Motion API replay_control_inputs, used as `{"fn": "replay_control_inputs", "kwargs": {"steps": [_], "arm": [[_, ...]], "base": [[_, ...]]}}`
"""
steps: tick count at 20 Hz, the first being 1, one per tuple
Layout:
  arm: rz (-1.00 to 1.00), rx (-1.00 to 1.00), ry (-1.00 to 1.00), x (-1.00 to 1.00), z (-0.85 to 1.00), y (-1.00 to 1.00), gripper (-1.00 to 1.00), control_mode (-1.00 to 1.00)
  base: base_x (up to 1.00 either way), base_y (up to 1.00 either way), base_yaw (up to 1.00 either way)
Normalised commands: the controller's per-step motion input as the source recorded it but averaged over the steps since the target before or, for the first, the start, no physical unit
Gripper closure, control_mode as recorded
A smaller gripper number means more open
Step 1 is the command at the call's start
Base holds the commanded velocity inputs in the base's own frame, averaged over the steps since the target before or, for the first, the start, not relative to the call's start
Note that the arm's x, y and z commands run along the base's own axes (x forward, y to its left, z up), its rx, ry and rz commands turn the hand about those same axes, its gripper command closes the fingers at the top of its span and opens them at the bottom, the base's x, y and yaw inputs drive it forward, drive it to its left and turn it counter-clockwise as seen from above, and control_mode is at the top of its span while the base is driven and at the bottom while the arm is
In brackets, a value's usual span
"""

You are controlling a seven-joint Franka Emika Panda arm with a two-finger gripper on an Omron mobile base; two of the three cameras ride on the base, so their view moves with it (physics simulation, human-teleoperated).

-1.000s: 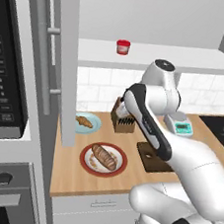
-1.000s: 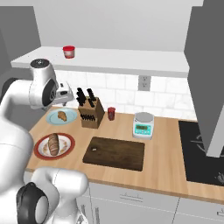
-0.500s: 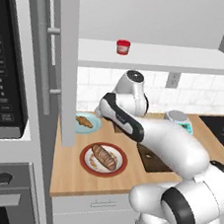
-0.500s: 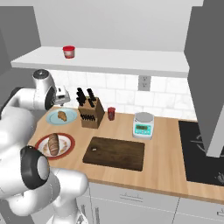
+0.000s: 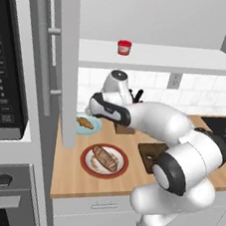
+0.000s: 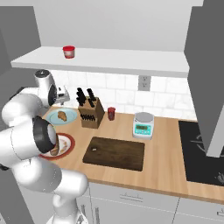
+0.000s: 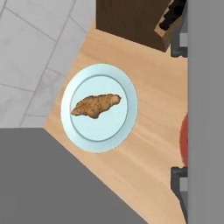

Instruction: From the different types of pastries on the counter, select a croissant and place it on the cutting board. Then retrieve a jar of jam from the cabinet and place it alongside the croissant on the cutting board.

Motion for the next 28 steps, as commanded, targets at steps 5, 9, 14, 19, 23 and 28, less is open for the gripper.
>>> {"fn": "replay_control_inputs", "kwargs": {"steps": [5,9,14,19,23,28], "arm": [[0.00,0.00,-0.04,0.24,-0.54,0.06,-1.00,-1.00],[0.00,-0.02,0.00,0.25,-0.34,0.37,-1.00,-1.00],[0.00,0.00,0.00,0.59,-0.21,0.23,-1.00,-1.00],[0.00,0.00,0.00,0.25,-0.18,0.12,-1.00,-1.00],[0.00,0.00,0.00,0.15,-0.25,0.12,-1.00,-1.00],[0.00,0.00,0.00,0.31,-0.25,0.01,-1.00,-1.00]], "base": [[0.00,0.00,0.00],[0.00,0.00,0.00],[0.00,0.00,0.00],[0.00,0.00,0.00],[0.00,0.00,0.00],[0.00,0.00,0.00]]}}
